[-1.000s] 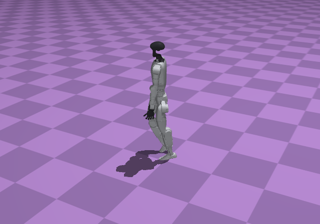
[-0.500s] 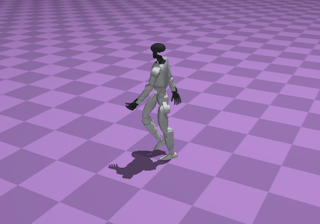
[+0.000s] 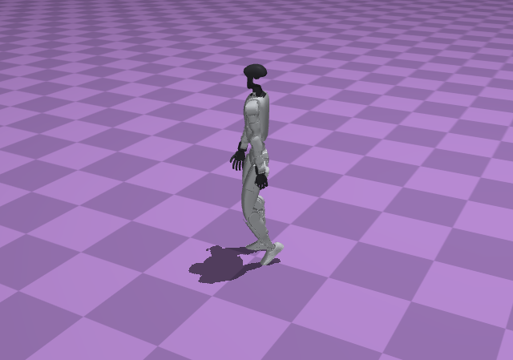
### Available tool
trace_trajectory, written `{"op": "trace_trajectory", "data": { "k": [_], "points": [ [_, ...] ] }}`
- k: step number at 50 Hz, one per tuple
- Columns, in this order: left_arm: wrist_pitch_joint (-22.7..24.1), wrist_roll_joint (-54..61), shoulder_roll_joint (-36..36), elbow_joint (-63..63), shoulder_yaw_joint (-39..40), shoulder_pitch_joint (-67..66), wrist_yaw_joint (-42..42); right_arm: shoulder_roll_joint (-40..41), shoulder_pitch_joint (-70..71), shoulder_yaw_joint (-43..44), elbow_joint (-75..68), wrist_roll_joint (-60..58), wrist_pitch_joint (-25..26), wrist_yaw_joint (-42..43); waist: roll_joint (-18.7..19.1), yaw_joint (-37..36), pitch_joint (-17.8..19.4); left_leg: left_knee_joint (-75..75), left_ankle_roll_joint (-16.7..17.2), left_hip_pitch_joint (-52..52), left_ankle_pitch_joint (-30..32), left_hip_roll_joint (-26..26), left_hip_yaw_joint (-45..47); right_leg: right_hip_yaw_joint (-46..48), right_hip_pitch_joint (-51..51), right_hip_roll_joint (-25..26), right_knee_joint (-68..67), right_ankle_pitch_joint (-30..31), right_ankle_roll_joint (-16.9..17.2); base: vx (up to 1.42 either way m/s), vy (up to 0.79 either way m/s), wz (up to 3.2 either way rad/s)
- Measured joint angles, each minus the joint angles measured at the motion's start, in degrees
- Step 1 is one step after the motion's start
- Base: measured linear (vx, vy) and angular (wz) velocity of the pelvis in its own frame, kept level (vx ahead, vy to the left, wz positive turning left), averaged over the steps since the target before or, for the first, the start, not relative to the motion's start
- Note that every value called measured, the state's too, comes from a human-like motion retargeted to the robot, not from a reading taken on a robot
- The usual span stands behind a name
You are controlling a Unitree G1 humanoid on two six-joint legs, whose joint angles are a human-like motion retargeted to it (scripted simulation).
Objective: In place motions
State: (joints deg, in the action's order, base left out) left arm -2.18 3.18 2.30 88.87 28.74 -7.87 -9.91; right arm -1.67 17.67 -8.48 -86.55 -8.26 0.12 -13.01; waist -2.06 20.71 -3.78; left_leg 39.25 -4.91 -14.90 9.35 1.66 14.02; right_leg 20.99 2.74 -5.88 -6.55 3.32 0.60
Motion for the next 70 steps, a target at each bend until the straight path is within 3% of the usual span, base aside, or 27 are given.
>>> {"op": "trace_trajectory", "data": {
  "k": [2,5,9,12,15,24,33,35,38,45,48,50,52,55,58,60,63,70],
  "points": [
    [0.55,-0.58,0.84,0.51,-0.62,-1.47,0.55,0.16,2.94,0.81,2.37,2.64,-1.05,-1.20,-2.13,-3.25,2.80,13.96,-5.15,-8.64,3.09,0.85,0.39,-0.80,-1.11,-0.57,-0.84,-0.58,-0.90,-0.29,0.07,-0.14],
    [0.23,-2.99,0.94,1.43,-1.09,-3.83,-1.44,-0.01,6.93,2.81,5.34,4.39,-1.13,-2.15,-4.19,-8.80,6.81,31.37,-7.22,-19.70,-3.55,2.84,2.47,-1.42,-2.48,-0.32,-1.88,-1.03,-3.23,-0.21,0.07,-0.52],
    [-1.13,-7.16,-0.29,3.76,0.39,-7.19,-2.03,0.66,10.86,4.48,8.79,4.12,-1.58,-1.54,-5.54,-15.09,10.36,43.86,-5.30,-33.12,-7.56,1.99,3.05,-3.62,-2.54,-0.54,-4.32,-1.97,-5.22,-0.12,0.07,-0.74],
    [-2.34,-10.55,-1.41,3.48,1.55,-10.46,-3.45,0.91,12.27,3.81,10.86,4.10,-1.45,-2.69,-6.45,-18.15,10.47,47.09,-3.15,-39.78,-9.03,1.64,4.32,-5.06,-1.58,-1.53,-5.47,-2.20,-5.90,-0.05,0.03,-0.65],
    [-2.93,-11.52,-1.86,3.63,3.90,-11.31,-3.07,0.76,12.52,3.32,12.50,3.38,-2.02,-3.11,-7.02,-19.74,10.37,46.35,-3.18,-41.03,-9.51,1.86,5.96,-5.76,-0.84,-2.24,-6.71,-2.68,-6.30,-0.01,0.02,-0.18],
    [-2.32,-8.04,-0.01,1.55,3.15,-6.87,-4.37,-0.07,10.46,2.80,7.42,0.31,-2.51,-1.61,-4.56,-16.71,7.49,28.62,-1.19,-23.55,-7.23,0.14,1.87,-2.00,-1.54,-1.63,-5.68,-3.23,-4.52,0.02,-0.04,0.27],
    [-1.39,-7.29,3.22,-0.54,-1.56,-0.68,-1.58,-1.00,2.87,2.77,-0.32,-0.99,-1.58,-0.42,-0.85,-9.67,1.81,-10.04,3.96,2.54,-4.33,-2.11,-2.92,1.89,-0.20,1.10,-2.67,-3.07,-2.22,0.03,-0.18,0.22],
    [-1.52,-7.11,3.71,-0.94,-2.13,1.13,-1.39,-1.74,0.74,3.08,-1.68,-1.62,-1.36,-0.06,0.57,-8.09,1.39,-20.37,5.38,8.46,-12.12,-2.08,-2.60,2.79,-0.08,2.69,-2.32,-3.35,-2.06,0.09,-0.21,0.28],
    [-1.46,-7.04,3.78,-2.72,-3.22,3.10,-1.58,-3.74,-3.10,3.45,-3.92,-1.49,-0.36,-0.80,2.75,-5.65,0.83,-31.48,3.81,14.51,-18.93,-2.30,0.18,4.46,-0.73,4.79,-1.63,-3.75,-1.61,0.20,-0.20,0.37],
    [-0.37,-5.53,4.19,-6.78,-9.38,11.50,-2.05,-8.23,-14.77,9.36,-6.05,-0.78,0.32,0.78,3.73,-1.94,1.06,-36.79,2.75,14.41,-17.23,-4.18,-4.62,7.48,0.98,2.90,-6.45,-4.99,-0.69,0.14,-0.20,0.49],
    [-1.04,-3.68,4.58,-8.45,-13.26,16.94,-2.41,-9.34,-20.21,11.12,-7.29,-1.72,0.48,1.18,4.82,-1.50,1.47,-35.62,2.53,13.38,-17.78,-2.89,-5.87,9.12,5.56,0.64,-17.35,0.44,-0.89,0.18,-0.20,0.19],
    [-1.11,-3.43,3.50,-10.93,-12.43,21.08,-1.53,-10.07,-21.91,12.24,-8.83,-3.22,0.65,2.18,5.46,-2.25,2.78,-35.47,2.50,13.15,-18.19,-1.65,-4.73,8.45,12.35,-2.65,-31.05,7.83,-1.48,0.09,-0.08,-0.53],
    [0.34,-0.80,2.96,-14.20,-12.46,24.71,-0.45,-11.05,-23.26,12.51,-10.35,-4.78,0.75,3.26,6.13,-0.94,3.46,-35.75,2.28,12.64,-17.86,-1.35,-4.16,4.30,21.82,-4.60,-45.60,11.18,-3.19,0.13,-0.04,-0.36],
    [1.90,3.16,4.19,-18.34,-12.98,30.62,1.43,-12.55,-25.01,12.94,-10.86,-7.48,2.14,3.12,7.86,5.05,5.00,-36.37,1.21,11.66,-16.52,-1.88,-6.02,4.57,34.20,-12.27,-67.69,4.58,-6.12,0.05,0.02,0.50],
    [3.42,3.76,3.55,-22.20,-13.17,35.21,3.82,-13.25,-27.58,14.59,-10.86,-7.87,3.64,2.34,9.85,11.21,8.31,-36.36,1.94,11.36,-14.54,-0.12,-10.43,3.54,43.03,-14.88,-79.37,1.81,-5.30,0.00,-0.02,1.08],
    [4.68,4.59,3.54,-24.49,-14.20,37.51,3.76,-13.47,-29.51,15.46,-10.86,-6.91,4.40,2.42,11.09,14.18,9.40,-36.26,2.29,10.64,-13.69,0.93,-12.86,2.49,48.28,-15.13,-83.27,1.25,-3.50,0.02,-0.10,0.89],
    [5.60,3.98,3.43,-26.77,-14.82,39.87,3.39,-13.38,-31.81,16.31,-10.86,-5.04,5.20,3.02,11.90,17.17,10.25,-35.75,2.76,9.70,-13.26,2.40,-13.20,3.26,50.86,-16.73,-84.07,0.60,-3.50,0.06,-0.10,0.63],
    [7.23,4.35,2.92,-28.07,-16.27,38.46,3.45,-12.08,-31.50,16.93,-10.86,-5.39,5.44,1.70,9.62,14.95,8.23,-35.87,3.27,10.42,-13.15,1.51,-11.28,2.74,45.94,-16.64,-77.36,-0.14,-4.27,0.06,-0.11,-0.20]
  ]
}}
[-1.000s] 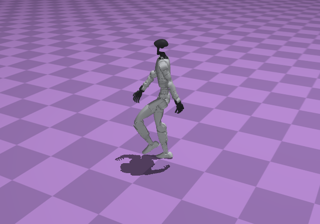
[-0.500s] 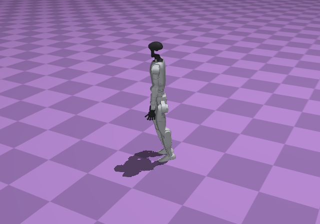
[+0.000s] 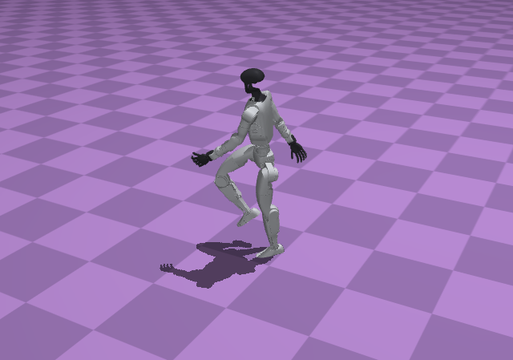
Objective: In place motions
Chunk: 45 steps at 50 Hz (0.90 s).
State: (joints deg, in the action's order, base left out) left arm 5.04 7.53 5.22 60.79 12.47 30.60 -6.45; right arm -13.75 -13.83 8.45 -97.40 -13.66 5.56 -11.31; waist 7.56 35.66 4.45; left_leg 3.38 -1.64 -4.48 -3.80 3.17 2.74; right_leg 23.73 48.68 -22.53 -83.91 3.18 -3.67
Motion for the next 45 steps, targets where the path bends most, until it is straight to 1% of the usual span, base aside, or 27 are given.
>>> {"op": "trace_trajectory", "data": {
  "k": [2,5,7,10,13,14,15,17,18,20,24,26,27,28,29,30,31,32,35,38,42,45],
  "points": [
    [0.03,0.02,-0.20,1.14,0.22,-1.63,-0.36,0.34,1.48,-0.24,0.00,-0.44,-1.16,-0.15,-0.49,-1.22,-0.80,-0.46,0.16,0.59,-0.06,-0.36,1.20,1.83,-4.46,0.53,4.36,0.12,-0.09,0.03,-0.03,-0.51],
    [-0.71,-0.75,-0.85,3.63,0.67,-4.57,-1.04,1.03,3.81,-0.67,0.91,0.32,-2.02,-0.55,-1.00,-4.20,-1.95,-1.08,0.57,1.43,-0.23,-0.57,2.99,4.15,-12.04,3.67,13.56,0.88,0.39,0.00,0.00,-0.68],
    [-1.10,-1.39,-1.41,5.71,0.79,-7.13,-1.69,1.55,5.04,-1.05,2.39,1.43,-2.32,-0.97,-1.08,-6.44,-2.75,-1.50,0.91,2.08,-0.37,-0.55,4.19,4.54,-17.40,7.74,22.34,2.27,1.30,-0.01,0.02,-0.68],
    [-1.33,-2.44,-2.53,9.22,1.15,-11.44,-2.59,2.38,6.85,-1.62,4.56,2.84,-2.70,-1.34,-1.08,-9.19,-3.88,-1.98,1.60,3.15,-0.80,-0.50,5.20,2.76,-25.54,14.47,37.77,5.31,3.87,-0.03,0.06,-0.46],
    [-1.87,-4.12,-3.55,12.63,2.58,-15.80,-3.38,3.05,9.09,-2.57,6.30,3.66,-3.01,-1.39,-2.02,-11.18,-5.14,-2.52,1.78,4.34,-1.29,-2.18,6.03,1.28,-33.97,17.86,53.48,9.12,5.93,-0.10,0.11,-0.24],
    [-2.20,-4.60,-3.85,13.74,3.19,-17.20,-3.49,3.17,9.90,-3.00,6.73,3.82,-3.12,-1.36,-2.42,-11.88,-5.68,-2.57,1.83,4.55,-1.50,-2.94,6.39,0.93,-36.71,18.61,58.71,7.18,6.81,-0.12,0.15,-0.23],
    [-2.57,-5.04,-4.14,14.83,3.84,-18.60,-3.55,3.25,10.70,-3.45,7.16,3.92,-3.23,-1.33,-2.81,-12.61,-6.28,-2.57,1.89,4.67,-1.73,-3.73,6.77,0.57,-39.34,19.33,63.86,3.50,7.76,-0.12,0.16,-0.21],
    [-3.52,-6.04,-4.38,17.19,5.56,-21.45,-3.73,3.51,12.27,-4.68,7.73,3.93,-3.34,-1.55,-3.79,-13.70,-7.20,-2.58,2.16,5.41,-2.19,-4.99,7.31,1.11,-42.91,20.38,71.27,-0.64,6.13,-0.11,0.17,-0.13],
    [-3.94,-6.67,-4.33,18.53,6.66,-22.88,-3.87,3.69,13.11,-5.50,7.86,3.94,-3.34,-1.83,-4.27,-14.14,-7.54,-2.55,2.40,5.90,-2.43,-5.33,7.50,1.15,-44.07,20.65,74.33,-0.70,5.15,-0.08,0.17,-0.19],
    [-4.77,-7.52,-4.14,21.12,8.71,-25.95,-4.04,3.98,14.71,-7.39,8.05,3.98,-3.28,-2.51,-5.06,-15.83,-8.67,-2.19,2.82,6.40,-3.10,-5.75,8.86,3.10,-45.66,20.38,78.82,1.28,4.85,-0.06,0.18,-0.44],
    [-6.41,-8.73,-3.56,25.66,12.56,-32.39,-3.97,4.57,18.69,-10.36,8.70,2.93,-3.08,-3.15,-5.07,-18.28,-10.25,1.80,3.50,4.90,-4.93,-4.71,11.35,0.22,-45.31,20.57,80.68,2.25,4.79,-0.17,0.27,-0.42],
    [-6.79,-8.52,-3.36,26.74,13.67,-36.46,-3.81,5.29,20.97,-11.89,9.02,2.70,-3.12,-3.21,-5.28,-18.24,-10.84,6.81,3.81,2.83,-3.85,-4.11,12.19,-1.04,-45.17,20.24,80.58,1.79,4.44,-0.08,0.28,-0.17],
    [-6.95,-8.31,-3.28,27.15,13.82,-38.38,-3.82,5.73,22.22,-12.41,9.17,2.90,-3.15,-3.21,-5.54,-18.05,-11.05,10.54,3.84,1.13,-2.13,-3.85,12.40,-1.51,-45.28,19.70,80.51,1.52,4.51,-0.14,0.34,0.11],
    [-7.20,-8.22,-3.24,27.58,13.72,-39.89,-3.83,6.19,23.55,-12.58,9.46,3.33,-3.18,-3.22,-6.05,-17.73,-11.06,15.47,3.79,-1.28,0.89,-3.64,12.28,-1.82,-45.50,18.68,80.43,1.31,4.78,-0.15,0.34,0.33],
    [-7.46,-8.59,-3.09,28.01,13.75,-41.11,-3.82,6.73,24.91,-12.48,9.99,4.14,-3.22,-3.31,-6.69,-17.51,-10.93,21.13,3.00,-4.10,4.21,-3.39,12.06,-1.78,-45.79,17.64,80.34,1.14,5.03,-0.14,0.33,0.51],
    [-7.71,-9.20,-2.90,28.43,13.85,-42.18,-3.78,7.31,26.29,-12.24,10.65,5.14,-3.25,-3.44,-7.39,-17.33,-10.71,27.16,1.83,-7.12,7.70,-3.13,11.78,-1.58,-46.12,16.58,80.24,1.00,5.28,-0.09,0.26,0.47],
    [-7.69,-10.01,-2.62,28.75,13.93,-43.14,-3.68,7.79,27.67,-12.14,11.61,6.51,-3.62,-4.09,-8.22,-17.79,-10.29,33.52,-0.55,-10.55,10.45,-2.48,12.43,-1.32,-46.64,15.85,80.22,1.01,5.24,-0.06,0.23,0.29],
    [-7.68,-10.82,-2.40,29.04,13.97,-44.06,-3.60,8.20,29.06,-12.06,12.64,7.72,-3.93,-4.79,-9.07,-18.60,-9.85,40.13,-2.43,-14.17,11.69,-2.14,12.71,-1.26,-47.12,15.24,80.22,1.04,5.09,-0.05,0.24,-0.09],
    [-7.86,-13.34,-2.61,29.89,13.95,-46.57,-3.64,9.07,32.98,-11.47,16.80,8.73,-4.32,-6.56,-11.40,-23.42,-8.55,59.18,-4.78,-25.28,6.66,-1.63,13.25,-2.54,-47.77,13.97,79.71,1.13,4.01,-0.04,0.25,-0.52],
    [-7.66,-15.03,-3.91,31.28,14.87,-49.18,-3.92,9.88,36.32,-11.27,22.26,8.23,-4.98,-8.00,-12.95,-27.98,-8.46,72.04,-4.99,-37.47,4.21,-2.45,13.94,-3.57,-46.91,12.79,78.94,1.01,3.04,-0.07,0.18,-0.63],
    [-8.20,-16.99,-5.56,32.34,15.40,-52.96,-5.99,10.80,40.53,-11.92,27.69,9.05,-6.09,-8.36,-14.56,-33.18,-8.59,81.81,-3.71,-49.53,2.16,-1.69,16.82,-4.66,-45.54,11.26,77.71,0.85,2.03,-0.04,0.11,-0.72],
    [-9.09,-19.58,-6.13,33.48,15.26,-54.22,-6.67,10.99,42.84,-11.49,30.21,8.51,-6.76,-7.89,-15.68,-35.76,-8.59,84.23,-3.79,-53.68,1.25,-1.45,19.37,-5.49,-44.63,10.25,76.65,0.59,1.24,0.01,0.08,-0.34]
  ]
}}
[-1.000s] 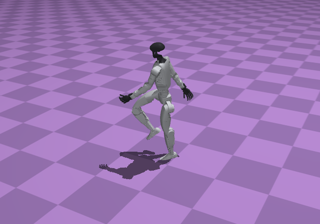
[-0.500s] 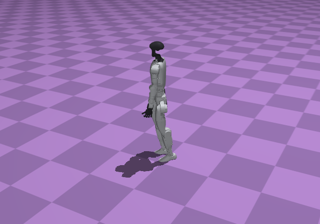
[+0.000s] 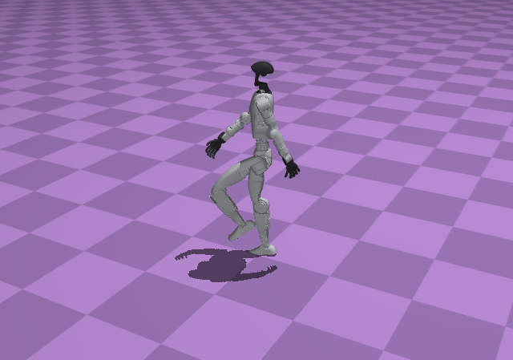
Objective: In place motions
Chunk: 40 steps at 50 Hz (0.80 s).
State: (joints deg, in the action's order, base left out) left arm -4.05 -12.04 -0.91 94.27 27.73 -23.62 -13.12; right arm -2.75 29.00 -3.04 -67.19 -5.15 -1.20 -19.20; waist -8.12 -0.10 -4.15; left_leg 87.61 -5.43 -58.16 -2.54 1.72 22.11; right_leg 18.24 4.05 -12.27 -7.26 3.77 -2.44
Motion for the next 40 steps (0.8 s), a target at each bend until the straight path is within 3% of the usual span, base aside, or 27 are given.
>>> {"op": "trace_trajectory", "data": {
  "k": [5,10,19,20,23,28,30,33,35,38,40],
  "points": [
    [-1.05,-3.12,0.52,-0.15,-0.71,0.17,-2.35,-0.51,0.75,-0.70,1.94,-1.19,-1.08,1.01,-0.05,-0.60,-0.21,-1.83,-0.81,1.97,0.31,-0.57,-0.74,-0.06,-0.77,0.45,-0.81,-1.07,-1.00,0.06,0.01,0.13],
    [-0.46,-2.50,1.57,-2.73,-0.68,2.00,-2.02,-0.09,-1.72,-1.63,1.94,-2.49,-1.05,0.34,1.52,1.69,-2.10,-12.30,-0.01,12.92,1.34,-1.57,-4.23,1.72,-2.46,1.87,0.75,-1.49,-0.42,0.09,-0.04,0.32],
    [1.24,5.44,3.06,-6.08,1.81,6.62,1.59,1.14,-10.12,-2.89,-3.33,-2.55,0.57,1.04,5.78,7.16,-6.25,-56.78,6.24,44.51,4.98,-5.34,-10.95,4.79,-2.57,5.68,2.03,-2.49,1.70,0.09,-0.18,0.09],
    [1.47,5.79,3.25,-6.51,1.75,6.99,1.86,1.10,-11.10,-2.81,-3.96,-2.63,0.73,1.15,6.91,8.03,-6.82,-62.52,6.99,47.79,4.28,-4.89,-11.40,5.38,-2.17,7.00,2.08,-2.73,1.74,0.10,-0.27,0.44],
    [1.70,6.78,4.22,-6.74,0.49,8.97,2.75,0.12,-14.19,-2.26,-6.92,-3.79,1.13,1.13,9.78,12.25,-6.94,-76.45,5.75,56.57,-7.30,-3.99,-10.11,8.20,-2.77,9.84,1.86,-4.05,2.03,0.14,-0.30,0.78],
    [3.33,7.44,4.58,-5.31,-2.62,14.14,3.02,-2.31,-19.62,-0.19,-12.12,-6.67,1.72,4.24,11.23,16.63,-6.32,-83.43,3.35,58.40,-7.99,-5.00,-13.68,12.03,-2.41,9.82,-1.16,-6.23,2.21,0.06,-0.24,0.55],
    [4.19,7.32,5.41,-3.95,-4.55,17.63,2.47,-3.35,-21.80,2.42,-14.29,-6.98,1.45,6.71,10.90,15.95,-4.40,-83.25,3.21,58.72,-8.25,-5.01,-13.90,11.85,-1.50,8.94,-4.96,-6.74,2.10,-0.02,-0.19,0.03],
    [4.92,7.57,6.38,-4.89,-8.59,20.80,0.93,-4.60,-25.81,4.82,-18.39,-6.30,1.11,7.99,11.12,15.67,-3.03,-82.33,2.97,58.56,-8.71,-4.06,-14.24,12.65,1.93,6.85,-14.50,-2.96,2.01,0.10,-0.25,-0.01],
    [5.09,9.13,6.61,-6.60,-11.04,24.01,0.07,-5.43,-28.36,6.17,-20.44,-6.81,2.30,7.68,12.00,15.67,-1.72,-82.00,2.42,58.15,-9.00,-2.90,-14.12,11.63,8.18,3.44,-27.44,2.56,2.61,0.02,-0.20,-0.18],
    [6.53,11.41,5.78,-12.24,-12.26,29.59,-0.76,-7.04,-31.63,7.21,-23.51,-6.63,3.06,8.04,13.11,17.95,1.92,-81.36,1.39,58.29,-8.99,-2.02,-15.05,8.08,17.94,0.42,-45.52,13.02,0.50,-0.01,-0.08,0.22],
    [7.04,13.71,5.91,-16.70,-13.56,33.94,-0.90,-8.17,-33.93,7.19,-25.15,-7.00,3.59,7.63,13.95,21.27,2.96,-81.04,0.53,57.28,-8.61,-2.19,-16.70,6.10,26.25,-2.34,-58.76,9.82,-0.65,-0.02,-0.01,0.77]
  ]
}}
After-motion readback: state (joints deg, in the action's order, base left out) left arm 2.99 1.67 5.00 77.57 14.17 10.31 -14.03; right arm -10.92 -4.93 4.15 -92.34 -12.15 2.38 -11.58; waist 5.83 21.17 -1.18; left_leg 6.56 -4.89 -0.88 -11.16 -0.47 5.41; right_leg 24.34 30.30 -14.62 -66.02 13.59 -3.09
